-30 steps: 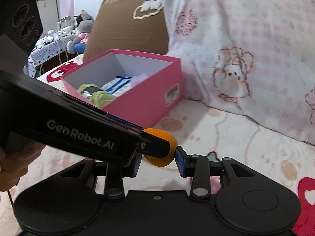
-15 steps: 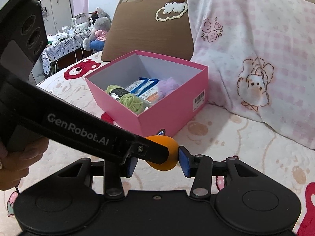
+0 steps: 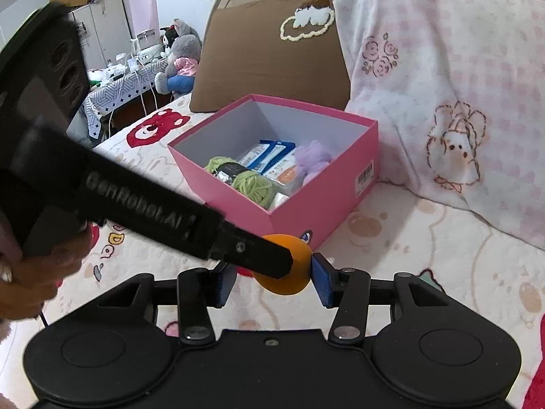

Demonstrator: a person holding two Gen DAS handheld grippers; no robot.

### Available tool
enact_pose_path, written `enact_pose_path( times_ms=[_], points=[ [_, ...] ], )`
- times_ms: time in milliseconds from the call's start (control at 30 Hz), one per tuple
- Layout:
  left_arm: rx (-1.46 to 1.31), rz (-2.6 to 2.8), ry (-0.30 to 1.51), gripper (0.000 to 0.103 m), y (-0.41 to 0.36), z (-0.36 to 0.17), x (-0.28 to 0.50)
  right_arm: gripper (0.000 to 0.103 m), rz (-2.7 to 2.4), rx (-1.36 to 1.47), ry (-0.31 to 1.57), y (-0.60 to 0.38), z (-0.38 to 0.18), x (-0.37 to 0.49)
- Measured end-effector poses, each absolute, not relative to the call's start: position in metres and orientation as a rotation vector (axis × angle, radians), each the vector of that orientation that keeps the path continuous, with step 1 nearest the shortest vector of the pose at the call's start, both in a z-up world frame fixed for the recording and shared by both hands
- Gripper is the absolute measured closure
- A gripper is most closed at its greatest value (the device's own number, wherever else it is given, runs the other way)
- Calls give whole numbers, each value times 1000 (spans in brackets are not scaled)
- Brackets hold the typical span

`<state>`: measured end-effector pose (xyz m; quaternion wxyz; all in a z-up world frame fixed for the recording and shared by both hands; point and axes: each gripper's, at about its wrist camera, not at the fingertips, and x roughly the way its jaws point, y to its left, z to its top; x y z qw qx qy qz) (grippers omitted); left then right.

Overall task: Organize objects
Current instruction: 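Lift the orange sponge with the left tool and carry it over the pink box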

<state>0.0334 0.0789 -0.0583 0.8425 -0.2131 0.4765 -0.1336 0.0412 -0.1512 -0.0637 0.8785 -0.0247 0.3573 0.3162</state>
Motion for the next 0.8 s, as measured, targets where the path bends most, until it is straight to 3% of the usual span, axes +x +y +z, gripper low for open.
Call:
enact_pose_path(
  times_ms=[800],
  points=[
    [-437, -149, 917, 64, 155, 47, 48, 58, 750, -20, 701, -89, 29, 91]
  ],
)
